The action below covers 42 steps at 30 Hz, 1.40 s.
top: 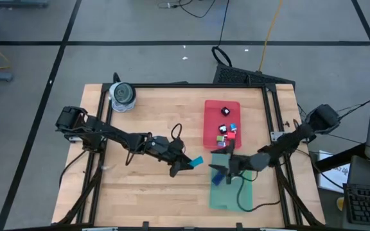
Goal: Pick & Place Office items
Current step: Put the blue digital clock into the green bin
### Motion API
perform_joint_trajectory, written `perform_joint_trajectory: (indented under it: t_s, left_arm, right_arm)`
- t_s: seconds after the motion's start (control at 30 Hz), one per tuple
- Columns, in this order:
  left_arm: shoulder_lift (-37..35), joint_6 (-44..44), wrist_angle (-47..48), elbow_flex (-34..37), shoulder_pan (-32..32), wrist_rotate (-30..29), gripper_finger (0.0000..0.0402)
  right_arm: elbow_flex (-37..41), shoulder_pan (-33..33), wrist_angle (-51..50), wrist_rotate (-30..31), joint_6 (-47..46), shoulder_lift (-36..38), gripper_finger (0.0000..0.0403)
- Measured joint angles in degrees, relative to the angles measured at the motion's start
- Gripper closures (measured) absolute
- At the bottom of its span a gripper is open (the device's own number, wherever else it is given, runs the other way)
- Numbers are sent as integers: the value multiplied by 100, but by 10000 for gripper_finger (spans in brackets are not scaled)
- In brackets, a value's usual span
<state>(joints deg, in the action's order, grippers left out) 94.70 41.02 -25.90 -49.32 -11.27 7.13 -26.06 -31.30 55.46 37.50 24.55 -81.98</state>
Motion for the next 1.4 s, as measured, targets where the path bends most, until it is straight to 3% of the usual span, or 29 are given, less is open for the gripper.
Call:
perform_joint_trajectory:
  t_s: [0.17, 0.47, 0.7, 0.93, 1.07, 1.4]
  left_arm:
    - [0, -21, 47, 0, -2, 53, 241]
    - [0, -34, 69, 0, -20, 128, 236]
    - [0, 28, 65, 0, -39, 169, 247]
    - [-2, 181, 34, 0, -37, 195, 234]
    - [-2, 288, -97, 0, -26, 193, 246]
    - [-4, 437, -146, 0, -28, 213, 229]
  right_arm:
    - [-395, 275, 18, -57, 472, -483, 148]
    - [-554, 771, 352, -1526, 291, -602, 149]
    - [-554, 854, 239, -1813, 297, -600, 161]
    - [-554, 881, 256, -2021, 311, -600, 193]
    - [-554, 937, 215, -2277, 311, -600, 218]
    - [-554, 950, 210, -2275, 316, -600, 288]
